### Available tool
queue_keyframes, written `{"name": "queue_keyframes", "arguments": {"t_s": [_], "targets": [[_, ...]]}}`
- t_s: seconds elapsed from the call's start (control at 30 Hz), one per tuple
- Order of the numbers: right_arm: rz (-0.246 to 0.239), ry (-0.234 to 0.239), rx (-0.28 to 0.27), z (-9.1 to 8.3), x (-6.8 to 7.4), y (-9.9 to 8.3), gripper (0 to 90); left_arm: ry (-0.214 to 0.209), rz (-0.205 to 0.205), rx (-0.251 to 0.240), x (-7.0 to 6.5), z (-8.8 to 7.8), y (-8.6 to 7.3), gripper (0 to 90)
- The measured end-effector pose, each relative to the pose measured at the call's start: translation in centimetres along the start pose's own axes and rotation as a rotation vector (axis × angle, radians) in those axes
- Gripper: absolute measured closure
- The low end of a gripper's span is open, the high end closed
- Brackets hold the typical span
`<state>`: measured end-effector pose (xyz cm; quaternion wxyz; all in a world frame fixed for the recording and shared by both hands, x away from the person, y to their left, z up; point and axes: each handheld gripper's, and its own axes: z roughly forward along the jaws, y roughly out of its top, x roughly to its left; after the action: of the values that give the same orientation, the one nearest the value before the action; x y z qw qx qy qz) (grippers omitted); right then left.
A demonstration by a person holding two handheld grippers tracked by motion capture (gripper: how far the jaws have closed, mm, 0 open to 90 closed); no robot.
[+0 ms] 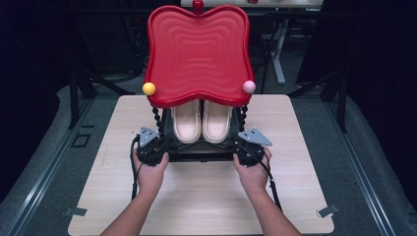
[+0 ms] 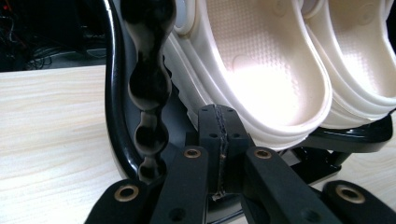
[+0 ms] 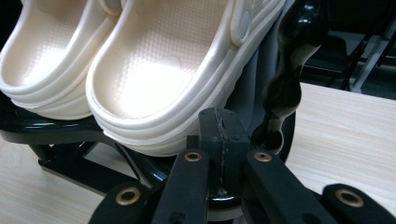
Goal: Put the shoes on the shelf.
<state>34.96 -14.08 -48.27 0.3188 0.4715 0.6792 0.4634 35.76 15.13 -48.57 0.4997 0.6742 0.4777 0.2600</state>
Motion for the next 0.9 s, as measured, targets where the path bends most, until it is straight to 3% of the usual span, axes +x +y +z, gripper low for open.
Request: {"name": "queue_keyframes", "arguments": {"t_s": [0.27, 0.6, 0.9], "targets": [[0.007, 0.037, 0.008, 0.9, 0.4, 0.1, 89.4, -0.004, 0.003, -0.013, -0.4, 0.5, 0.3, 90.0], [0.024, 0.037, 0.007, 1.1, 0.5, 0.1, 89.7, -0.011, 0.007, -0.007, -0.3, 0.5, 0.4, 90.0], [-0.022, 0.028, 0.012, -0.4, 0.0, -0.3, 88.0, -0.023, 0.025, -0.011, 0.1, -1.4, -0.2, 88.4]]}}
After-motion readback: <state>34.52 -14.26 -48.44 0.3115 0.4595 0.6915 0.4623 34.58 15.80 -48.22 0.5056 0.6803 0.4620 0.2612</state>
